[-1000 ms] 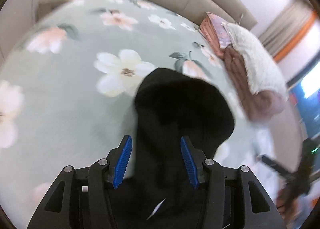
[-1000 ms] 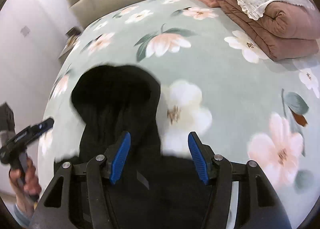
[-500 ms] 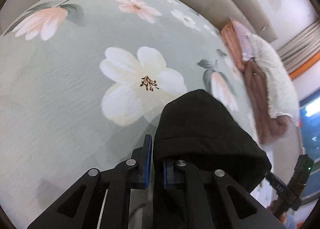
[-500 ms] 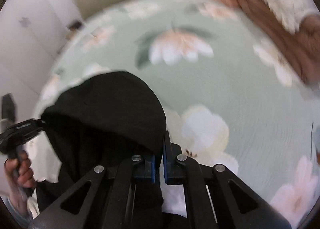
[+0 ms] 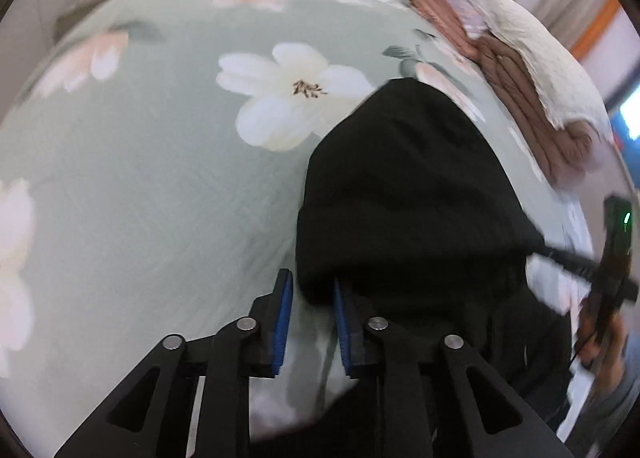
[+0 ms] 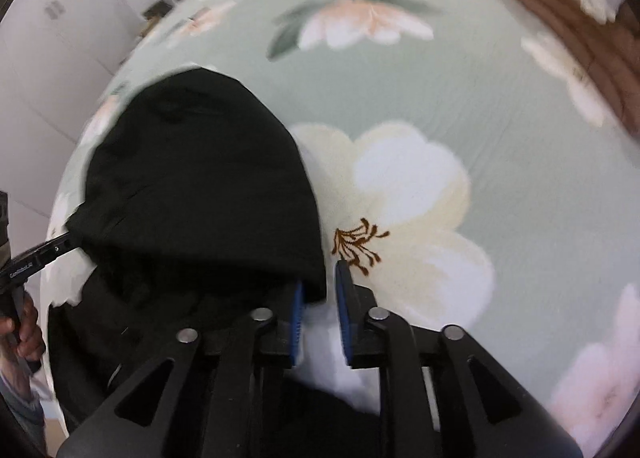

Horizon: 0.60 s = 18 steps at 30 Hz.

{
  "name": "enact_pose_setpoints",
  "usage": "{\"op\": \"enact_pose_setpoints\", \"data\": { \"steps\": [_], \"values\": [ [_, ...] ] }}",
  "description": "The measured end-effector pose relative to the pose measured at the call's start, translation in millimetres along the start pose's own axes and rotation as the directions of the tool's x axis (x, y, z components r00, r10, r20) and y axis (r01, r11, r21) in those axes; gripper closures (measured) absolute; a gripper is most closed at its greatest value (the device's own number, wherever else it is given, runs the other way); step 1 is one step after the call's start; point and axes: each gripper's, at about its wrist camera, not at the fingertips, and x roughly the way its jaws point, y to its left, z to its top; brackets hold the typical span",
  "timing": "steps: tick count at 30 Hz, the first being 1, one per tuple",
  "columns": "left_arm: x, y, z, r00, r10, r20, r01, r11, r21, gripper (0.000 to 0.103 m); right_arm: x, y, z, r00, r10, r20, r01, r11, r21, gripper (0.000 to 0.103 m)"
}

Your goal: Fold large clothes

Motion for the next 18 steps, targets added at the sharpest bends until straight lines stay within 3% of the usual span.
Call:
{"op": "enact_pose_setpoints", "data": {
  "steps": [2,5,6,7,9,10,12,14,15,16,17,18],
  "values": [
    [-20.2,-1.0,-7.8,1.000,-0.004,0.022,0.003,1.000,0.021,0.081,-30.8,4.6,-5.1,0.999,0.019,0.047,-0.017,0.999,-0.039,0.049],
    [-59.8,-15.5,-3.2,0.988,-0.068,0.138,0.063,0.997,0.041,0.078,-67.1,21.8,0.3,0.990,0.065,0.125,-0.054,0.994,-0.093,0.047],
    [-65.5,-21.2,7.1,0.981,-0.095,0.171,0.089,0.995,0.043,0.069,-75.8,33.0,8.5,0.985,0.059,0.163,-0.040,0.992,-0.117,0.047],
    [-68.4,-28.7,17.1,0.974,-0.115,0.197,0.108,0.993,0.048,0.053,-78.0,42.0,15.2,0.981,0.061,0.184,-0.038,0.991,-0.129,0.047],
    [-61.8,-48.4,38.7,0.959,-0.166,0.230,0.151,0.985,0.082,0.041,-66.9,61.2,34.9,0.980,0.079,0.184,-0.052,0.988,-0.148,0.046],
    [-50.4,-55.7,46.5,0.959,-0.174,0.222,0.156,0.983,0.097,0.041,-55.7,70.2,41.6,0.983,0.064,0.175,-0.037,0.987,-0.154,0.046],
    [-9.8,-62.8,55.2,0.979,-0.146,0.140,0.135,0.987,0.084,0.041,-21.2,81.8,50.8,0.992,0.001,0.127,0.022,0.984,-0.179,0.046],
    [39.6,-55.1,46.6,0.998,-0.067,0.008,0.066,0.997,0.039,0.041,11.6,87.7,47.6,0.997,-0.043,0.068,0.057,0.974,-0.218,0.047],
    [54.9,-50.1,37.1,0.999,-0.036,-0.032,0.037,0.999,0.029,0.041,31.9,87.3,41.7,0.996,-0.085,0.027,0.088,0.968,-0.234,0.047],
    [67.3,-43.1,23.9,0.998,-0.045,-0.036,0.045,0.999,0.015,0.041,50.6,80.9,35.4,0.993,-0.115,-0.014,0.108,0.964,-0.242,0.047],
    [65.0,-39.2,12.8,0.997,-0.067,0.032,0.067,0.998,0.012,0.041,67.8,73.8,26.8,0.992,-0.117,-0.047,0.102,0.966,-0.238,0.047],
    [62.8,-38.7,7.8,0.996,-0.068,0.059,0.067,0.998,0.019,0.041,68.0,67.7,21.2,0.996,-0.085,-0.006,0.082,0.972,-0.220,0.047]
  ]
}}
